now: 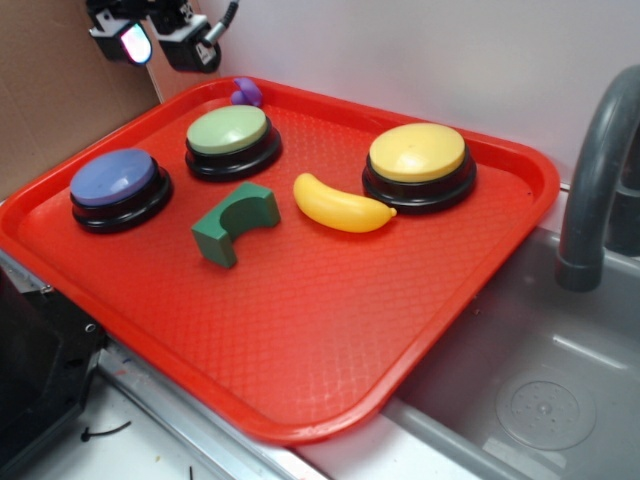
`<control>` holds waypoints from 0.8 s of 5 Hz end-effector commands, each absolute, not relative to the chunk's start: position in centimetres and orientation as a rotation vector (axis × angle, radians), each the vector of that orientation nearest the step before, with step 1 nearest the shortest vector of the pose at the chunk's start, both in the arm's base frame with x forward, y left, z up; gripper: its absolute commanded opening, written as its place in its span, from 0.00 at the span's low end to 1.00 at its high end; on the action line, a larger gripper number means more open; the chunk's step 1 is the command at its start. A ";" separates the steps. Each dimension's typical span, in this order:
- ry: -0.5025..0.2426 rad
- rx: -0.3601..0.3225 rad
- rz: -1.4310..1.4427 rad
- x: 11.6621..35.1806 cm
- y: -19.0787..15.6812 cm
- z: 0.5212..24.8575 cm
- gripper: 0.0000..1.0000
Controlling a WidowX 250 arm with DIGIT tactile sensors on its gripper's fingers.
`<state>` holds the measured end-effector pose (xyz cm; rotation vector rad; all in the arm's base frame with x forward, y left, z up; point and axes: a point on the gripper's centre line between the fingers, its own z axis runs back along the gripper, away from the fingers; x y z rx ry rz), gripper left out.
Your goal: Push the green button.
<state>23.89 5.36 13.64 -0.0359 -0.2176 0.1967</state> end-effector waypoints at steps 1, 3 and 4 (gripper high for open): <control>-0.253 0.000 0.192 24.1 5.1 16.7 1.00; -0.263 0.019 0.193 23.7 4.9 17.9 1.00; -0.254 0.017 0.188 23.5 4.7 18.3 1.00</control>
